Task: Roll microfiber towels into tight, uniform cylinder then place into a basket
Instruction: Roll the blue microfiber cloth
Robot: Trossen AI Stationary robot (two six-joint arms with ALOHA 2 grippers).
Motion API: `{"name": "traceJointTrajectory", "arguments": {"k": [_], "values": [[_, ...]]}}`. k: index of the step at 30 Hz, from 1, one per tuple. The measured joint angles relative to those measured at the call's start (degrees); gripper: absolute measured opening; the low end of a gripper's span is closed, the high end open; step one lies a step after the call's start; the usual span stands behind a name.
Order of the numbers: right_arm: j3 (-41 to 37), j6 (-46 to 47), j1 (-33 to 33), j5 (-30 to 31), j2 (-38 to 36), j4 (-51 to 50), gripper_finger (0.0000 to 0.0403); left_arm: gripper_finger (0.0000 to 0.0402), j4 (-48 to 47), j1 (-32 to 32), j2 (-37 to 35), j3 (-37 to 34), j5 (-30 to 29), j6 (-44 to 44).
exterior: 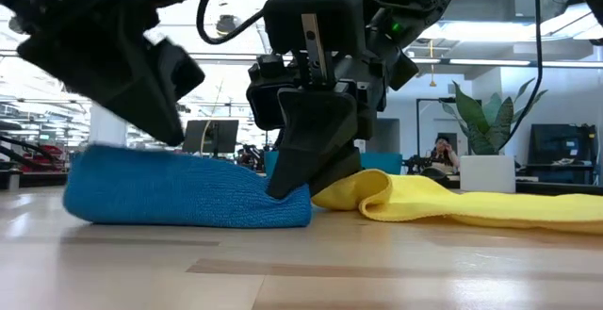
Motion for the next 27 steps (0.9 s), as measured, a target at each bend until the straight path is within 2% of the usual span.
{"name": "traceJointTrajectory", "arguments": {"k": [11,18,27], "values": [[0.01,0.65,0.02,-0.04,0.0,0.1,0.0033,0.0041,-4.11,2.43,2.14,0.04,-0.23,-0.76],[0.03,1.04,0.04,-0.15,0.0,0.04,0.0034,0.0041,-7.56,4.0,2.1,0.07,-0.9,-7.04],[0.01,2.02,0.09,0.67,0.0,0.25,0.0101,0.0041,-8.47,4.36,3.43,0.15,1.35,-8.18]]}}
